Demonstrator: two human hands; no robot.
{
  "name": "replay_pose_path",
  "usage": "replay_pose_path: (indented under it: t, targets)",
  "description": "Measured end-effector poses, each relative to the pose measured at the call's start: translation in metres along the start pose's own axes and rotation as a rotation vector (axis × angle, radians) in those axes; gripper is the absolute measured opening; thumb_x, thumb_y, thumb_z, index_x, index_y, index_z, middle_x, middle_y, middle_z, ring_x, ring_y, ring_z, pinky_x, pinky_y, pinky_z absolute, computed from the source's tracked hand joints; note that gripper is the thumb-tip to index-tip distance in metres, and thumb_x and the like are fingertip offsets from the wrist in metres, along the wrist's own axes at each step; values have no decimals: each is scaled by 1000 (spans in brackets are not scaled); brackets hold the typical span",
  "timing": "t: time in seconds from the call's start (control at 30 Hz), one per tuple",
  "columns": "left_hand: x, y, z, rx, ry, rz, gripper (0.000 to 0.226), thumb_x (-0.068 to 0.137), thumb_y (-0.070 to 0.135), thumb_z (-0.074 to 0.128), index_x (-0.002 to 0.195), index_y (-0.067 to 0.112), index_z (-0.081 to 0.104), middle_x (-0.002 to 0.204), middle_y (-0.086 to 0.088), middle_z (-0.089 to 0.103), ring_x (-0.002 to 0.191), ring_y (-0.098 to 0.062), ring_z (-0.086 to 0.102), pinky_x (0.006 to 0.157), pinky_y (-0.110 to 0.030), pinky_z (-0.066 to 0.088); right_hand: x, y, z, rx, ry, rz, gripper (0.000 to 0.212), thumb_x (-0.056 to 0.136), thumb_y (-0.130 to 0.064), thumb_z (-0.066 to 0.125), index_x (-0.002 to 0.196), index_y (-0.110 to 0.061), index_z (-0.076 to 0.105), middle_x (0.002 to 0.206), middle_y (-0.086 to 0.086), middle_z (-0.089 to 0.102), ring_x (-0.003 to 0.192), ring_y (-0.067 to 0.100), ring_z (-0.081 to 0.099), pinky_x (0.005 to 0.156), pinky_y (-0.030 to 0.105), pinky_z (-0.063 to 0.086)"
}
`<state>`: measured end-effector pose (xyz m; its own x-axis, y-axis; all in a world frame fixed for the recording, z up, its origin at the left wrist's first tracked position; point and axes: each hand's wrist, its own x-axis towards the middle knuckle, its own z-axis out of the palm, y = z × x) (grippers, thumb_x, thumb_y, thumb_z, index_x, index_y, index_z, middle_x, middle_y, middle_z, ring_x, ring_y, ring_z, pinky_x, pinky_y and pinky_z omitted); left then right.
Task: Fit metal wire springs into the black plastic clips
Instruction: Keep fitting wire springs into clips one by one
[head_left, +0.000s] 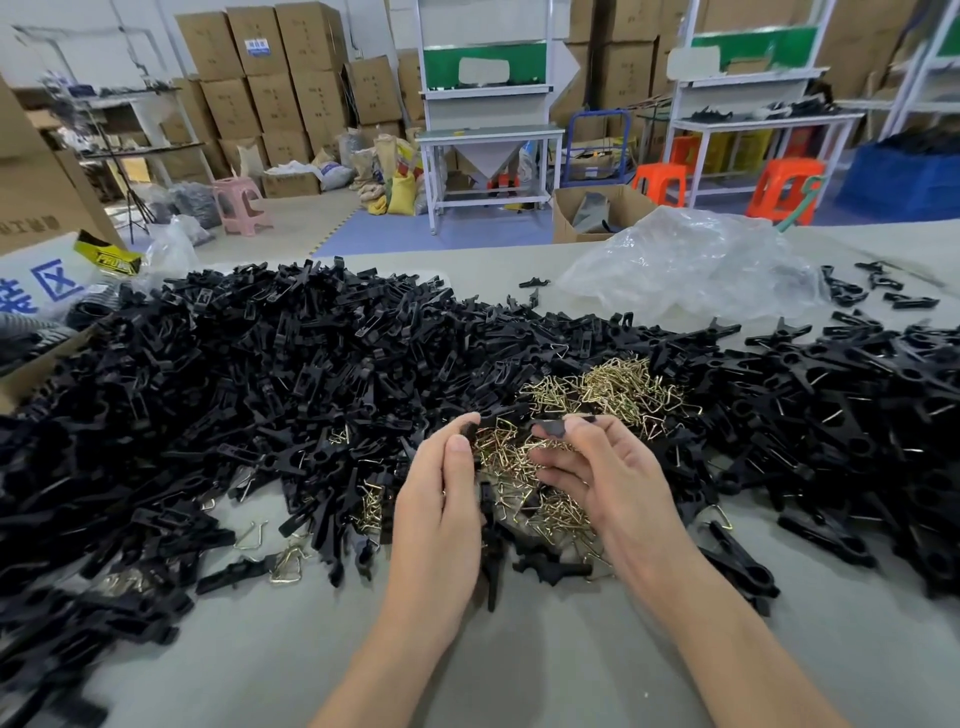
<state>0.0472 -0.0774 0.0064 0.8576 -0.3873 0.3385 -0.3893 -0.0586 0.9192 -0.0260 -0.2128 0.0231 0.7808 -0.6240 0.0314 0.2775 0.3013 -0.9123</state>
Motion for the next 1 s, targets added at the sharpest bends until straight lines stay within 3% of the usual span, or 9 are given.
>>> replay_pose_path:
  t: [0.1,0.2,0.3,0.4,0.5,0.63,0.77,0.83,1.0]
  targets:
    - [-2,4,2,-24,-69,-11,36,106,35,43,136,53,47,93,13,59,76,-9,58,69,-25,49,0,2,-1,-27,-36,-10,14,100,-23,61,93,-14,52,109,8,77,83,25,76,71,26,60]
    - [-2,10,2,-82,-53,-18,26,101,35,54,119,54,52,96,13,63,76,-17,62,64,-29,51,-2,3,-2,-10,-38,-33,21,94,-29,68,89,-16,52,106,14,76,75,21,74,68,25,59]
    - [-1,11,1,-123,-40,-12,12,99,33,57,101,44,62,77,12,62,66,-11,55,60,-21,47,-2,3,-2,9,-44,-36,25,82,-41,75,88,-21,61,100,12,77,70,18,70,66,24,58]
    - [0,12,-1,-176,-67,-57,12,97,35,58,100,39,69,65,12,56,60,-10,49,53,-23,43,-3,3,-1,-23,-30,-28,20,74,-51,76,80,-32,74,82,2,71,64,13,59,57,23,54]
    - [1,14,-3,-261,-99,-119,10,96,32,63,97,38,71,66,10,59,61,-10,54,57,-22,49,-3,3,-3,-25,-34,-26,34,73,-54,73,95,-29,80,74,-3,63,61,10,53,53,21,50]
    - [3,15,-3,-315,-133,-134,6,94,29,67,94,29,73,67,9,62,60,-10,59,57,-17,49,-2,6,-5,-12,-99,-16,39,75,-47,73,106,-24,80,75,-4,62,59,6,53,54,20,50]
    - [3,12,-2,-268,-184,-93,16,97,30,58,101,25,72,76,9,66,69,-9,62,59,-17,50,0,8,-6,-8,-164,39,31,81,-31,71,110,-25,80,83,5,61,68,7,59,71,20,55]
    - [3,10,-2,-238,-206,-88,21,101,29,51,109,29,71,81,6,69,71,-9,63,60,-19,51,-1,9,-6,-20,-175,69,31,83,-22,68,112,-23,79,79,1,64,71,7,63,77,20,56]
    - [3,9,-3,-169,-181,-87,34,95,46,47,126,45,61,65,10,59,54,-7,57,54,-17,46,-4,9,-5,-120,-192,103,29,96,-8,62,120,-20,73,76,0,68,77,13,72,81,22,58]
